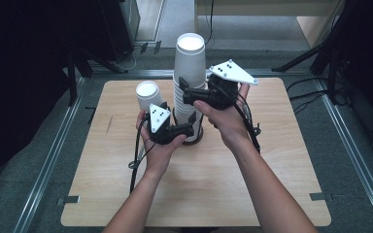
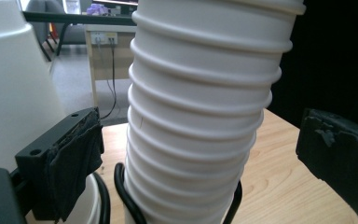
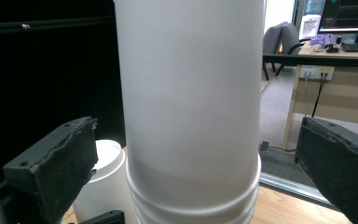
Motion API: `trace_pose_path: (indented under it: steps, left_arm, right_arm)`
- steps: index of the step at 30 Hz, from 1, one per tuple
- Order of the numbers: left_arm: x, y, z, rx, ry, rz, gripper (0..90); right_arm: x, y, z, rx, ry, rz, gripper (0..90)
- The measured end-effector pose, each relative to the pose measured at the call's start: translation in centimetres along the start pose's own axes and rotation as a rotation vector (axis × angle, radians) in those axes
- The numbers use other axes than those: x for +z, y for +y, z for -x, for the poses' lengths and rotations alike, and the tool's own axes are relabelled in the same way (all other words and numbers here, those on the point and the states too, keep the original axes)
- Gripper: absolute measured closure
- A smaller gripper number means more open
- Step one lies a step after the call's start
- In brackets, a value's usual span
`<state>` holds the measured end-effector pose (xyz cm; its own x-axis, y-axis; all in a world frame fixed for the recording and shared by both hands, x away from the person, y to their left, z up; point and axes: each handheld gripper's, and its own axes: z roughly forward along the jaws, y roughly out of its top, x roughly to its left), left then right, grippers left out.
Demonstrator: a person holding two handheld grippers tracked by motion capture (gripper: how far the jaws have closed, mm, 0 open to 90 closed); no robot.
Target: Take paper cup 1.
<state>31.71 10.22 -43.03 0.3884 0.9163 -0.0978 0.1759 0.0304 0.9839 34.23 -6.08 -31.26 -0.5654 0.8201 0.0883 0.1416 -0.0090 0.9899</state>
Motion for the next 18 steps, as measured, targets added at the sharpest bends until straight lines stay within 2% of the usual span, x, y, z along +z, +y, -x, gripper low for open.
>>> trace_pose_path:
  steps: [3, 7, 12, 13, 18]
  left_arm:
    - [0.6, 0.4, 0.2, -0.006, -0.008, 0.004, 0.8]
    - [1.3, 0.7, 0.7, 0.006, -0.008, 0.002, 0.8]
    - [2.0, 0.8, 0.7, 0.003, 0.019, -0.003, 0.8]
    - [2.2, 1.0, 0.9, 0.013, 0.040, -0.004, 0.8]
    - [2.7, 1.3, 1.0, 0.014, 0.055, -0.007, 0.8]
  right_arm:
    - [0.9, 0.1, 0.0, 0.018, 0.003, -0.013, 0.0]
    - [1.7, 0.0, 0.1, 0.042, 0.005, -0.023, 0.0]
    - [2.7, -0.2, 0.0, 0.034, -0.001, -0.043, 0.0]
    - [3.1, -0.3, 0.0, 0.031, -0.002, -0.056, 0.0]
    - [3.7, -0.4, 0.2, 0.029, -0.002, -0.078, 0.0]
